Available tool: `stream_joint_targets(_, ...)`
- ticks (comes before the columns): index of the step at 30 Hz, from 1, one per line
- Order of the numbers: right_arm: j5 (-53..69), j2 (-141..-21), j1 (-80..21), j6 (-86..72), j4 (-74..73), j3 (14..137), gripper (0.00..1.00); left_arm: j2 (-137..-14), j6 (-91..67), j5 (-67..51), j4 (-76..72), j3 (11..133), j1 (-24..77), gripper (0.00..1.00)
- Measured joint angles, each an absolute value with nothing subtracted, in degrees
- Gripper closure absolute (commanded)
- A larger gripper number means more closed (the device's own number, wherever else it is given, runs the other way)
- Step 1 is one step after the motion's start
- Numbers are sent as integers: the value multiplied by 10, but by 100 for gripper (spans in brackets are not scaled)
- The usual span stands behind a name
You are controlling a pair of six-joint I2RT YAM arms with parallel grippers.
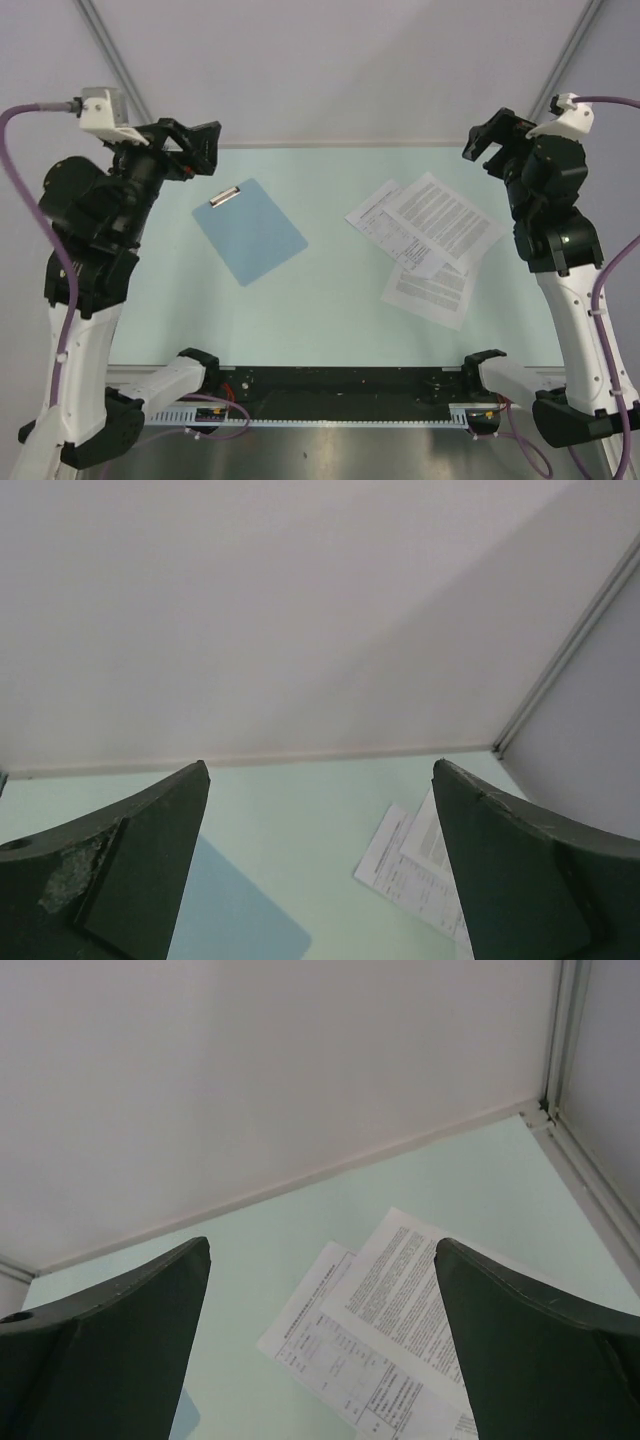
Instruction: Put the files into the folder
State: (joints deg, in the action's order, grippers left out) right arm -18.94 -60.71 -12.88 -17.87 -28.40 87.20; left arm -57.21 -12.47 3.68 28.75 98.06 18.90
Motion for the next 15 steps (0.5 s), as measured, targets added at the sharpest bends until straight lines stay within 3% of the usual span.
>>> stream_joint_targets(9,-119,-697,-184,-208,-296,849,0,-701,-83,93,342,967,136,0)
stream_joint_targets(15,15,-736,-255,-198,-300,810,0,-955,-59,89,344,1015,76,4)
